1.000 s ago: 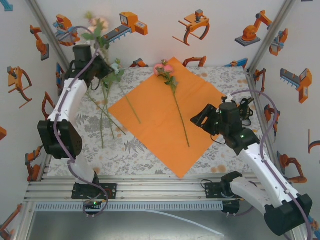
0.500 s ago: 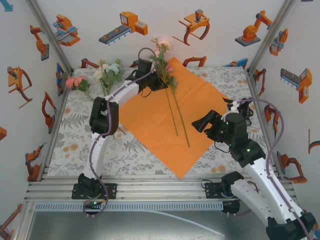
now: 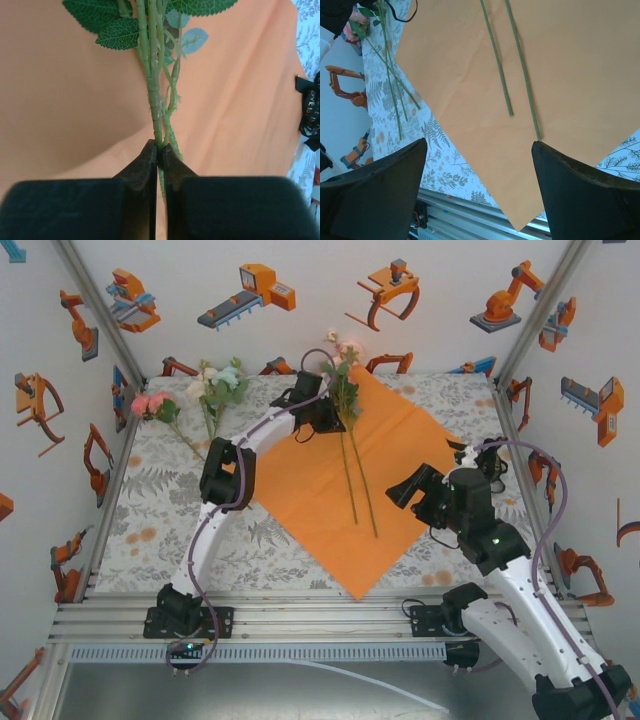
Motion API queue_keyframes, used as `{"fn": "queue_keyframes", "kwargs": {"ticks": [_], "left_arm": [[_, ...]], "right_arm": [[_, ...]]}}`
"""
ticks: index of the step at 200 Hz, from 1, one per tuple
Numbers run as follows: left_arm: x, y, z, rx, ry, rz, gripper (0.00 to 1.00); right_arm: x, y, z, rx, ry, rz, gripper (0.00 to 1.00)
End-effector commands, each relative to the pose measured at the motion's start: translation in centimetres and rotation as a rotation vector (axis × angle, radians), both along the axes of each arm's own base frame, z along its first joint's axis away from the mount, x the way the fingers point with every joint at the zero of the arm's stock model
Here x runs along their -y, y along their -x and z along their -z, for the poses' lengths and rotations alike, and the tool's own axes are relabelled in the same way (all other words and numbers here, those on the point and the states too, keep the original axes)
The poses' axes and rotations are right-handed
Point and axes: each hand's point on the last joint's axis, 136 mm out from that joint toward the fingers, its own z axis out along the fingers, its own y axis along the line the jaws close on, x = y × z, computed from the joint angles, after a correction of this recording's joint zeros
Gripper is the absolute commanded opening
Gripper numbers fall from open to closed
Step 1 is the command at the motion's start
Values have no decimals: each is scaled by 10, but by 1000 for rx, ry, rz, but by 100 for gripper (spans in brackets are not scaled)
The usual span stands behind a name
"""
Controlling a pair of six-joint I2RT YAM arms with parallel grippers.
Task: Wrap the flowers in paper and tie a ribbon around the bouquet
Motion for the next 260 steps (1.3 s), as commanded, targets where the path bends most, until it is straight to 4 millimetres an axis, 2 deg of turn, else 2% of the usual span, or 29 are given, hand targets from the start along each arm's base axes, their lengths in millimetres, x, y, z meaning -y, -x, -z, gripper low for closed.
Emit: {"fn": "queue_keyframes", "kwargs": {"ticks": [1, 23, 42, 69, 84, 88, 103, 112, 125, 149, 163, 176, 188, 220, 243, 260], "left_arm": [[-10, -4, -20, 41, -38, 3, 27], [-17, -7, -46, 93, -55, -9, 34], [-25, -6, -76, 142, -73, -20, 40], [-58, 0, -118, 210, -123, -86, 47], [-92, 3, -138, 244, -156, -163, 48], [-100, 4, -137, 241, -164, -179, 48], [-142, 8, -152, 252, -174, -256, 48], [-175, 11, -157, 254, -200, -324, 47], [-234, 14, -161, 246, -256, -450, 45], [-336, 23, -148, 199, -353, -660, 43], [-378, 27, -132, 161, -391, -729, 41], [-405, 28, -115, 126, -449, -744, 40], [-417, 28, -96, 90, -523, -705, 38], [-423, 30, -39, -51, -666, -547, 39], [-436, 35, -12, -137, -698, -601, 39], [-441, 36, 0, -164, -686, -636, 41]], "right_arm": [[2, -3, -2, 6, 7, 17, 78], [1, -4, -5, 9, 3, 18, 78], [1, -4, -5, 10, -2, 18, 78], [0, -5, -6, 12, -10, 19, 78], [-2, -6, -6, 15, -12, 13, 78], [-2, -6, -6, 16, -13, 14, 78], [-3, -8, -7, 20, -14, 9, 78], [-4, -9, -7, 19, -13, 5, 78], [-5, -9, -6, 15, -8, 2, 78], [-6, -11, -1, 13, -15, 2, 78], [-8, -13, 0, 13, -21, -1, 78], [-9, -15, 0, 8, -22, -2, 78], [-10, -16, 0, 4, -23, -6, 78], [-11, -16, 2, 0, -27, -4, 78], [-12, -18, 2, -6, -33, -4, 78], [-14, -18, 0, -7, -34, -11, 78]]}}
